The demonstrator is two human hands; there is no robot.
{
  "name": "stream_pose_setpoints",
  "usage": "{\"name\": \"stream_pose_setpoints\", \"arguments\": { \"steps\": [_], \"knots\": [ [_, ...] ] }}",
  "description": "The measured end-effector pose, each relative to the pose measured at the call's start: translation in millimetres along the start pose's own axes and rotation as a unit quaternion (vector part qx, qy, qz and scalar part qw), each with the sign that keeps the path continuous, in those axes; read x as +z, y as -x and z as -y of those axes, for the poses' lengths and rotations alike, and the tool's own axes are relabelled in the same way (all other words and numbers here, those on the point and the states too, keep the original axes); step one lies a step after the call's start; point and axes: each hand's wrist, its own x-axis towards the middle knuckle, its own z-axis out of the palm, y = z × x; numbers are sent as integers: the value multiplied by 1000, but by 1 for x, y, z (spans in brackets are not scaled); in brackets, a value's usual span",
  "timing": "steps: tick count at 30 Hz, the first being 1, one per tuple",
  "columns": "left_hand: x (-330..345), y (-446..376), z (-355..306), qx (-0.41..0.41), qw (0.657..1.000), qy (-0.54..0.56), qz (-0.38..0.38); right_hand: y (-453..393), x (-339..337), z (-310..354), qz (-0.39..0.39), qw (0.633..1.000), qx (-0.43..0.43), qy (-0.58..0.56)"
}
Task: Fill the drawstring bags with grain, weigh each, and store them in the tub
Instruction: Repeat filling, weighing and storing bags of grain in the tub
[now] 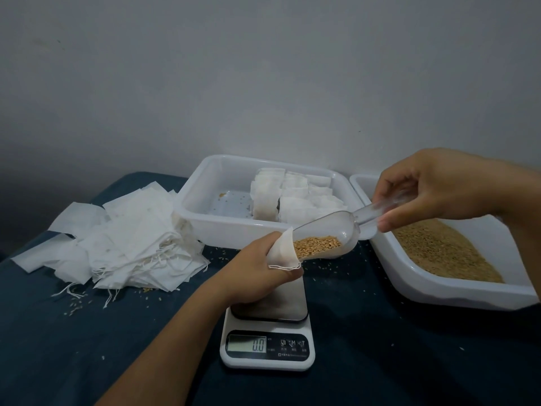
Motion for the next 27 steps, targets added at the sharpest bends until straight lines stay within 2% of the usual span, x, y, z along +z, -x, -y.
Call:
{"name": "stream_pose_setpoints", "arguments": {
  "steps": [6,14,17,22,24,27],
  "knots": [
    [2,0,1,0,1000,5,4,0,-7,11,-12,999,-11,37],
    [4,-2,2,-1,1000,16,-7,1,-14,28,-62,987,-40,146],
    [3,-2,2,-5,999,33,-17,6,-16,32,-108,969,-62,212],
    [1,-2,4,-15,997,62,-44,14,-14,21,-202,915,-127,326],
    [1,-2,4,-26,994,83,-65,16,-10,8,-224,921,-108,300],
    [0,-2,3,-38,989,118,-80,18,5,-15,-238,953,-2,186]
  ]
}}
